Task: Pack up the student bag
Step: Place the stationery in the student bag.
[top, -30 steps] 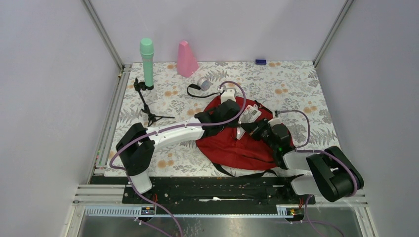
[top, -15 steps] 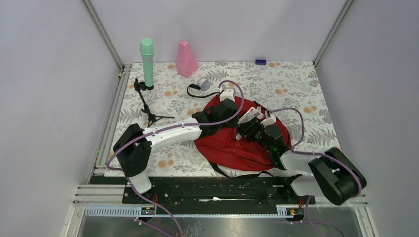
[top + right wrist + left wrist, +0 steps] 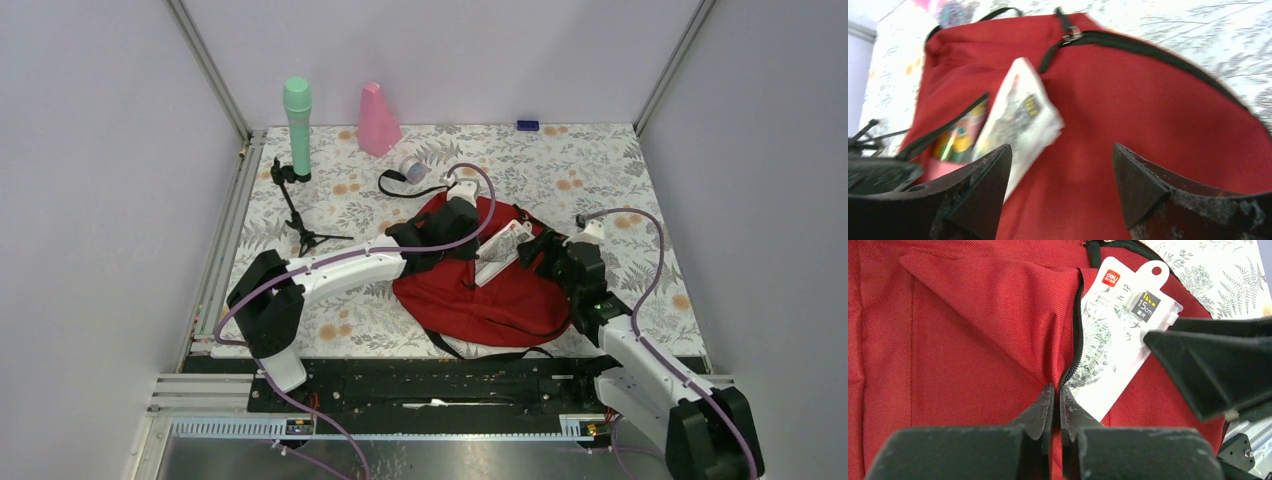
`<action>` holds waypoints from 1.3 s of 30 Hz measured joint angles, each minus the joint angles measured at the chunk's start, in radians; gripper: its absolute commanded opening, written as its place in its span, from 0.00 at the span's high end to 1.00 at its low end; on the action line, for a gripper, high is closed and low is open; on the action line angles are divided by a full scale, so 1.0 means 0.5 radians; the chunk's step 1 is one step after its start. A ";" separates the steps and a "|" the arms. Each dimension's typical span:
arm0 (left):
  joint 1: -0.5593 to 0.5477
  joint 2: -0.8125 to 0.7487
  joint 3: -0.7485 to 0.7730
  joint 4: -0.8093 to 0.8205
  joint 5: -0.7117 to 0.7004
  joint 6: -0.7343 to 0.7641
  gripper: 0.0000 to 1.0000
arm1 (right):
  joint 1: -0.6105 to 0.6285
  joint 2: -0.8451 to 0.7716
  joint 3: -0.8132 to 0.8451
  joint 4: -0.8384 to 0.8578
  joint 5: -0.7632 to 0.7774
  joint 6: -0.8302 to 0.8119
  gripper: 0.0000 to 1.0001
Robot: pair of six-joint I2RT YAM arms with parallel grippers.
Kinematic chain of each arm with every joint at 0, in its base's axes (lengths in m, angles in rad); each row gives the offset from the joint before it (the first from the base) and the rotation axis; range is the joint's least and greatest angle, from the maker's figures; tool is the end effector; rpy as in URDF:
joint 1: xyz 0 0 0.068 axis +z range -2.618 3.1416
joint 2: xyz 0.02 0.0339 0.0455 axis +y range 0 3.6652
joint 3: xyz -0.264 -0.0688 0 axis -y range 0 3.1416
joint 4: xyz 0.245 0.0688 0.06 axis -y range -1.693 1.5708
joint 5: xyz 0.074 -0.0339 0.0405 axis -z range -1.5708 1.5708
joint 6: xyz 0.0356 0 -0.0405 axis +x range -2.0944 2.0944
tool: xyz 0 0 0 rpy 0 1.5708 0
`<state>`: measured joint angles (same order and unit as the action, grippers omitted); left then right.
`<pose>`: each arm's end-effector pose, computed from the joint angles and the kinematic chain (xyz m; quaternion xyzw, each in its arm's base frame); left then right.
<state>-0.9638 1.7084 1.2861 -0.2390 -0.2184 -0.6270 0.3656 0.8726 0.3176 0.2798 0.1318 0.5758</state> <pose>0.2289 -0.3160 0.2625 0.1025 0.8884 -0.2433 0.3756 0.1841 0.0655 0.2079 0.1230 0.7871 0.2263 0.5605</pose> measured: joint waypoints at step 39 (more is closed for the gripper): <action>-0.006 0.060 0.166 -0.253 -0.039 0.379 1.00 | -0.683 0.732 -0.011 0.655 -1.776 0.560 1.00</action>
<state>-0.9668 1.7386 1.3693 -0.3653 -0.2379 -0.4374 0.0242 1.2385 0.3119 0.6071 -0.7563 0.8558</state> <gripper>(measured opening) 0.018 0.034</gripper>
